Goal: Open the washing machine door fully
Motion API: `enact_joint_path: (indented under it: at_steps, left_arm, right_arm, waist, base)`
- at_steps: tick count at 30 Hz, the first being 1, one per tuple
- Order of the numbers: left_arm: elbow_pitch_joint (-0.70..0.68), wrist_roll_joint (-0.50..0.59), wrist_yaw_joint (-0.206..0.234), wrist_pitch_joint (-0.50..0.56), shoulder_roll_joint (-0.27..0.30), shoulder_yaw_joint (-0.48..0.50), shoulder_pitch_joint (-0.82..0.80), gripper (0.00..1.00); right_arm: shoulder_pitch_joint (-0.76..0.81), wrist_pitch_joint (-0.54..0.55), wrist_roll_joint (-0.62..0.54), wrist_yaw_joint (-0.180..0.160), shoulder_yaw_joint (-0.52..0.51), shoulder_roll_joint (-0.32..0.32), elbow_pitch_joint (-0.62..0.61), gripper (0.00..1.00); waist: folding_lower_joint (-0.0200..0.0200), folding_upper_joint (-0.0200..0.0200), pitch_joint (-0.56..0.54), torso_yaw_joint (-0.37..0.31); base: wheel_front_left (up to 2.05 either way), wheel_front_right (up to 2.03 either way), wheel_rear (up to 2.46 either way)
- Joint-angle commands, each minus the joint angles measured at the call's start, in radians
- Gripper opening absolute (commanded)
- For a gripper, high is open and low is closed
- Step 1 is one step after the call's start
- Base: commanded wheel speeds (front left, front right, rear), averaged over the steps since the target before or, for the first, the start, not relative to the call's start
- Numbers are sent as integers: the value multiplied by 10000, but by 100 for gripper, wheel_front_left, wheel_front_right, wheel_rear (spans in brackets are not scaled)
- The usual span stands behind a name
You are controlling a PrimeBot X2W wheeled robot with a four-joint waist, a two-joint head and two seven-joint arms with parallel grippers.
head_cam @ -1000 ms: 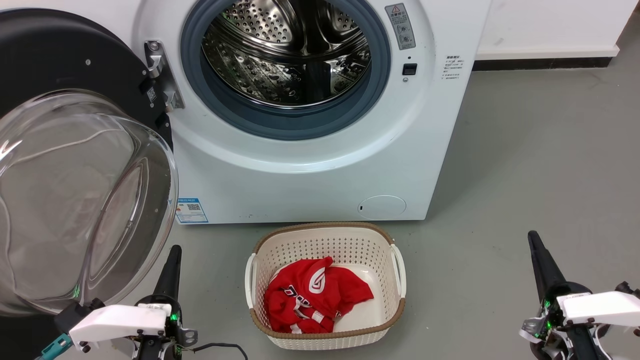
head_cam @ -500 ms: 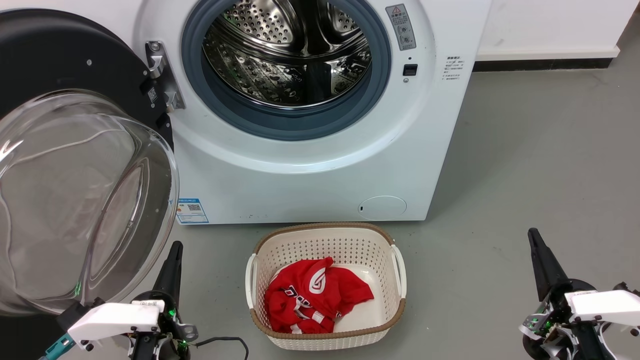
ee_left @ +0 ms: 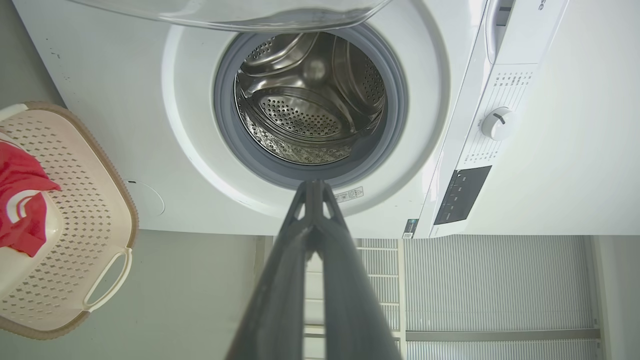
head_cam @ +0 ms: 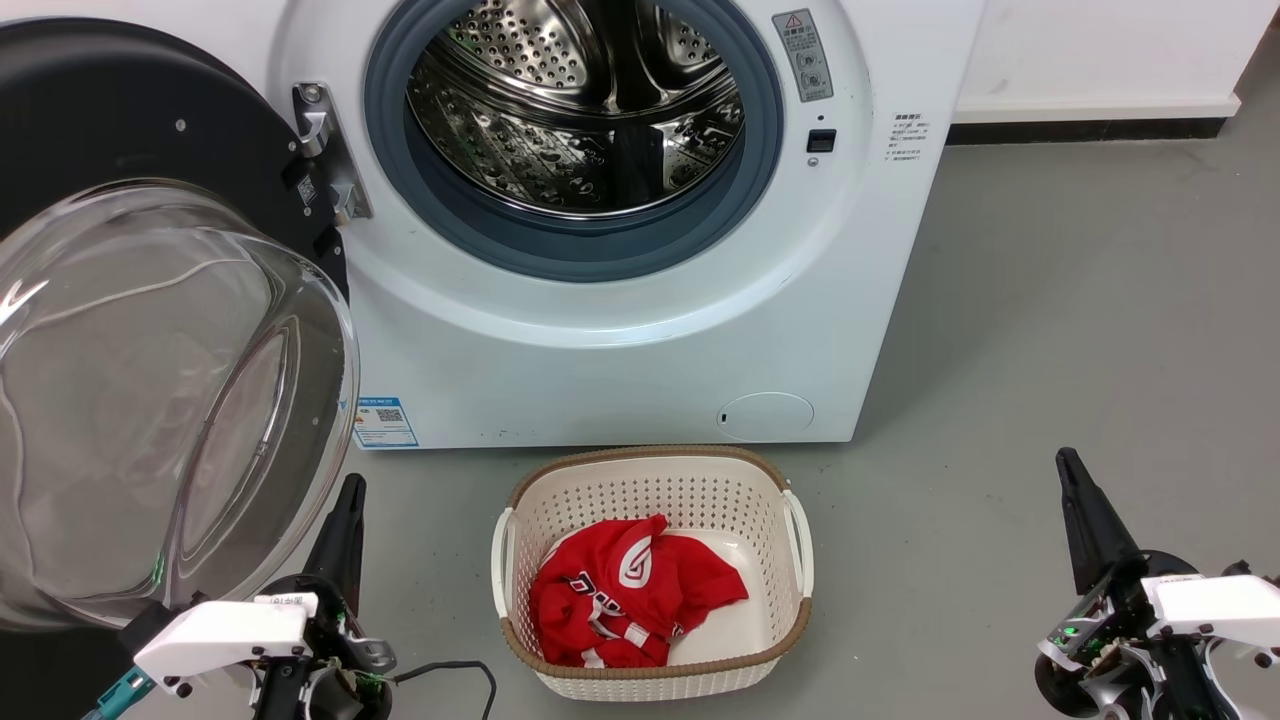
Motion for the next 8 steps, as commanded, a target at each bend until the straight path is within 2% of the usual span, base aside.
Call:
enact_joint_path:
  at_steps: [1, 8]
  left_arm:
    - [3, -15, -39, 27, 16, 35, -100, 0]
    - [1, -16, -39, 25, 16, 34, -97, 0]
  right_arm:
    - [-132, 24, 21, 0, -25, 8, 20, 0]
    - [-135, 42, -17, 0, -54, 32, 20, 0]
  waist:
    - [0, 0, 0, 0]
    - [0, 0, 0, 0]
  base:
    - [0, 0, 0]
    - [0, 0, 0]
